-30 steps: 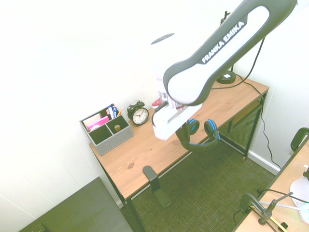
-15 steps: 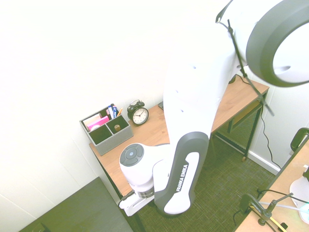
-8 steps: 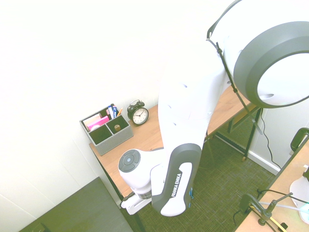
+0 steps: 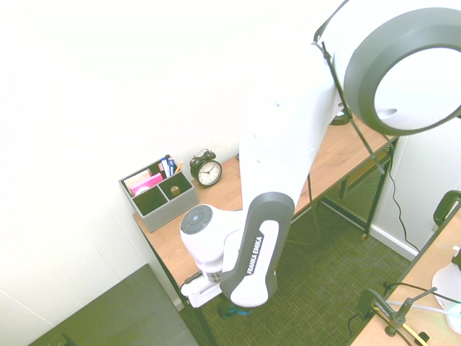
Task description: Hang the headphone
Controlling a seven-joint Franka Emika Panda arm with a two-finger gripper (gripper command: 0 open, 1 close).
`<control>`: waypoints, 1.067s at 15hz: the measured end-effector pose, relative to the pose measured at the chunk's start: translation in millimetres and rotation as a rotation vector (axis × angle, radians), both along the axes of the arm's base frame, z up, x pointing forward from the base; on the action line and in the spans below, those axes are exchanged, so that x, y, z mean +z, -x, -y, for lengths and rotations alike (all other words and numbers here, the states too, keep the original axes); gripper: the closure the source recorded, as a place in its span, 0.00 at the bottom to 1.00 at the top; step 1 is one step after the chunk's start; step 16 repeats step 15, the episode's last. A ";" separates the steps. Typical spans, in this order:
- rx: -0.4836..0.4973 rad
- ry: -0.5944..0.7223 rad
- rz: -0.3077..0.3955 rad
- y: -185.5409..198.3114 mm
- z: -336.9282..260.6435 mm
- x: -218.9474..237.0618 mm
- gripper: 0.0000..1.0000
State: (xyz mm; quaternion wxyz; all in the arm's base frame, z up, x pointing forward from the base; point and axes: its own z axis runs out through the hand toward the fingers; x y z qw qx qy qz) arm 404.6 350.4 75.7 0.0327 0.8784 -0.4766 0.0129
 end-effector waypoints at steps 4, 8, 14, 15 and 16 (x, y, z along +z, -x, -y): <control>0.104 -0.061 -0.011 0.6 12.1 76.4 0.00; 0.275 -0.076 -0.043 -8.7 75.5 161.6 0.00; 0.281 -0.098 -0.004 -23.3 219.8 285.2 0.00; 0.278 -0.099 0.000 -19.0 242.1 303.5 0.00; 0.278 -0.099 0.000 -19.0 242.1 303.5 0.00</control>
